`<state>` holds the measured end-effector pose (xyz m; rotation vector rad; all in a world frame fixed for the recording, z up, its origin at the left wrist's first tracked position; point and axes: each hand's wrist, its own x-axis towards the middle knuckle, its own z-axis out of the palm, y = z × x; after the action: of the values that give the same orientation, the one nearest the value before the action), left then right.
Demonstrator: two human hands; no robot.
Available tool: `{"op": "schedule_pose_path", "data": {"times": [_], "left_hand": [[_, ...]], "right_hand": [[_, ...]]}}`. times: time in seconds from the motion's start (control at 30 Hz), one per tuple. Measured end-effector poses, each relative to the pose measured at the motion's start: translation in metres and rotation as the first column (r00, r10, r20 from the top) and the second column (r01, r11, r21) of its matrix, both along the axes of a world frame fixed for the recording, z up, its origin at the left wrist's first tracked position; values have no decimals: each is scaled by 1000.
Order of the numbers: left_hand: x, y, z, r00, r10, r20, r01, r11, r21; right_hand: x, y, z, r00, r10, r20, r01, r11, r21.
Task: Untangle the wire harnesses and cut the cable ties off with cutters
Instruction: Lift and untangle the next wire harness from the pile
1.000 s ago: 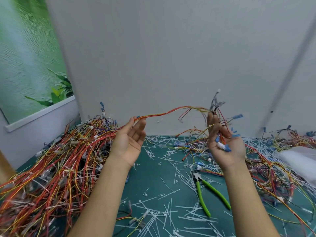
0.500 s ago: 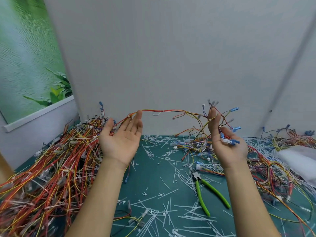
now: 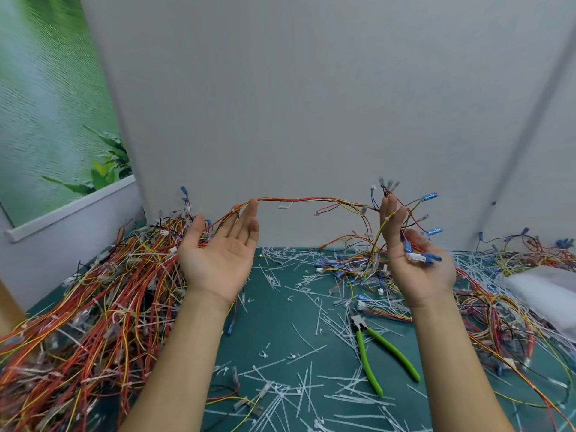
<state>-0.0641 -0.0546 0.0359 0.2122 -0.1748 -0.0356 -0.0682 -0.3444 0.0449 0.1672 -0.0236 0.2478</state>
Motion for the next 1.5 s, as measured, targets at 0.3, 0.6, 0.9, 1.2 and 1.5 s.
{"op": "schedule_pose_path", "data": {"times": [0.3,0.6,0.9,1.2,1.5], "left_hand": [[-4,-4,8,997,77,23,-79,994,82],[-9,-14,21,960,235,154,-279,863,422],[-15,-26,18,694,472,544,-685,199,701],[-19,-38,11,407,150,901,-752,-505,423],[-28,-42,16,442,-1,897,-771,-512,379]], "right_hand": [[2,-1,9,976,-101,193,197,787,-585],[-9,20,19,844,-202,496,524,116,-844],[-12,32,19,818,-170,550,544,-82,-835],[-12,48,15,881,-40,471,461,-140,-876],[-28,61,30,954,19,299,275,346,-897]]}}
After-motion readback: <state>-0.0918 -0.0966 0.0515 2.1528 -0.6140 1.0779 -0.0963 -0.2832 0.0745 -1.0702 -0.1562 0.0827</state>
